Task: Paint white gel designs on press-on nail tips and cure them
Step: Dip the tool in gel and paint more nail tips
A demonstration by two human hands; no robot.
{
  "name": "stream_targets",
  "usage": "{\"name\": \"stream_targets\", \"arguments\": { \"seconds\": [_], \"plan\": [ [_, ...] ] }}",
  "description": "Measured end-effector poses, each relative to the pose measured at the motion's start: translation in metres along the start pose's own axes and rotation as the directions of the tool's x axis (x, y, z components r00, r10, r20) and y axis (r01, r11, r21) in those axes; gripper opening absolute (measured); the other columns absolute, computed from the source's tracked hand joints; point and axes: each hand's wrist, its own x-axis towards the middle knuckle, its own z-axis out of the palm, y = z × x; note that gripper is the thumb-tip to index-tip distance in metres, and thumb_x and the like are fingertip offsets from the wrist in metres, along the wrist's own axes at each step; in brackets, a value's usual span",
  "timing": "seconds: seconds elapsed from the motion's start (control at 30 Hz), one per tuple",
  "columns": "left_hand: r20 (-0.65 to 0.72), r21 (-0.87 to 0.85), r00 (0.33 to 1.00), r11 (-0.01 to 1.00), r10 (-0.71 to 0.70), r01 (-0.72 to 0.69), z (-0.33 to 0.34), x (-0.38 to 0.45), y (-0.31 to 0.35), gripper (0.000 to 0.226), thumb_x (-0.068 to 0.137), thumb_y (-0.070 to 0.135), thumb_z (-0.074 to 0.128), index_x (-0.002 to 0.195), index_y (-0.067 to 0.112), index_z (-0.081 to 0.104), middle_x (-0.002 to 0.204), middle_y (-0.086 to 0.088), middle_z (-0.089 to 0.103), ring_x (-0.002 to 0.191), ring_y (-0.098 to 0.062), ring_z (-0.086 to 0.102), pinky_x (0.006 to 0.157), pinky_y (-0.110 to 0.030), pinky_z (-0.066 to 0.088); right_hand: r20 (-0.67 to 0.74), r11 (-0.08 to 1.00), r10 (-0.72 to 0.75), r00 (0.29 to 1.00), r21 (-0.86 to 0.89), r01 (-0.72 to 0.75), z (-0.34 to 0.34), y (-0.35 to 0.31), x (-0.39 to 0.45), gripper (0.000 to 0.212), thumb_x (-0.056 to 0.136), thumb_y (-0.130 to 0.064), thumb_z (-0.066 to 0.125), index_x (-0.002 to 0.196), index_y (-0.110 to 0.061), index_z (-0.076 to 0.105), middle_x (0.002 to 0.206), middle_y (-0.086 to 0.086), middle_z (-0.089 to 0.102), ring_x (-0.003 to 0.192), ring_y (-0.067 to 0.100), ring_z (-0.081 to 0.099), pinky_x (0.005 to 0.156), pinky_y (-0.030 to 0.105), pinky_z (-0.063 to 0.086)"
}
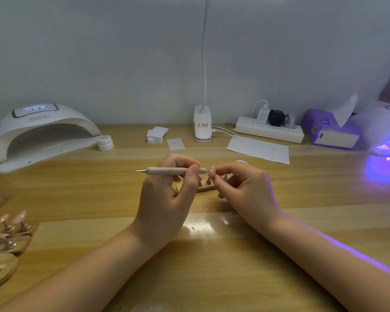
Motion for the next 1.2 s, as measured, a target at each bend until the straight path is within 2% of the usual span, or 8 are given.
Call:
{"name": "stream_targets", "arguments": {
  "seconds": [0.07,0.2,0.4,0.63,0.8,1.2],
  "plan": [
    [-0.008,0.02,1.0,1.0,0.02,-0.02,0.0006,-0.0006,-0.0003,0.01,0.09,0.034,0.05,0.092,0.028,0.059,0.078,0.007,0.067,0.075,-0.014,0.066,0.063,-0.041,0.053,-0.004,1.0,-0.001,1.0,0.01,0.001,-0.0003,0.0001,-0.0001,0.01,0.087,-0.01,0.07,0.095,-0.015,0.074,0.083,-0.008,0.07,0.059,0.019,0.065,0.06,0.041,0.054],
    [-0.01,0.048,0.999,0.998,0.036,-0.036,0.0013,-0.0008,-0.0015,0.009,0.09,0.034,0.05,0.092,0.031,0.058,0.079,0.007,0.066,0.075,-0.012,0.064,0.064,-0.041,0.052,-0.004,1.0,-0.007,1.0,0.011,0.007,-0.0005,0.0,-0.0005,0.011,0.088,-0.01,0.068,0.097,-0.013,0.074,0.085,-0.004,0.069,0.058,0.018,0.066,0.059,0.04,0.055],
    [-0.01,0.042,0.999,0.999,0.03,-0.03,0.0016,-0.0012,-0.0032,0.011,0.09,0.034,0.05,0.092,0.028,0.058,0.079,0.006,0.066,0.075,-0.013,0.065,0.064,-0.043,0.053,0.001,0.999,-0.035,0.999,-0.004,0.035,-0.0007,0.0012,-0.0005,0.014,0.088,-0.01,0.068,0.1,-0.015,0.073,0.088,-0.003,0.069,0.06,0.016,0.066,0.059,0.036,0.056],
    [-0.003,0.062,1.0,0.998,0.029,-0.029,0.0024,-0.0019,-0.0035,0.006,0.09,0.036,0.049,0.091,0.035,0.055,0.079,0.007,0.066,0.076,-0.01,0.064,0.066,-0.037,0.052,-0.003,0.999,-0.053,0.999,-0.005,0.053,-0.0003,0.0024,-0.0008,0.015,0.088,-0.008,0.068,0.1,-0.015,0.073,0.087,-0.004,0.069,0.059,0.015,0.067,0.058,0.036,0.056],
    [-0.011,0.061,1.0,0.998,0.018,-0.017,0.0031,-0.0026,-0.0049,0.012,0.09,0.036,0.05,0.091,0.028,0.059,0.076,0.008,0.067,0.074,-0.008,0.064,0.066,-0.035,0.051,-0.021,0.998,-0.066,0.998,0.004,0.066,0.0007,0.0026,-0.0009,0.014,0.087,-0.006,0.069,0.098,-0.012,0.074,0.084,-0.003,0.069,0.057,0.016,0.066,0.057,0.037,0.055],
    [-0.003,0.066,1.0,0.998,0.019,-0.019,0.0027,-0.0024,-0.0058,0.012,0.091,0.035,0.05,0.092,0.027,0.059,0.077,0.007,0.066,0.074,-0.009,0.064,0.066,-0.041,0.052,-0.016,0.997,-0.081,0.997,-0.006,0.081,0.0002,0.0029,-0.0005,0.014,0.087,-0.007,0.069,0.099,-0.012,0.073,0.084,-0.004,0.069,0.058,0.015,0.066,0.057,0.035,0.055]
  ]
}}
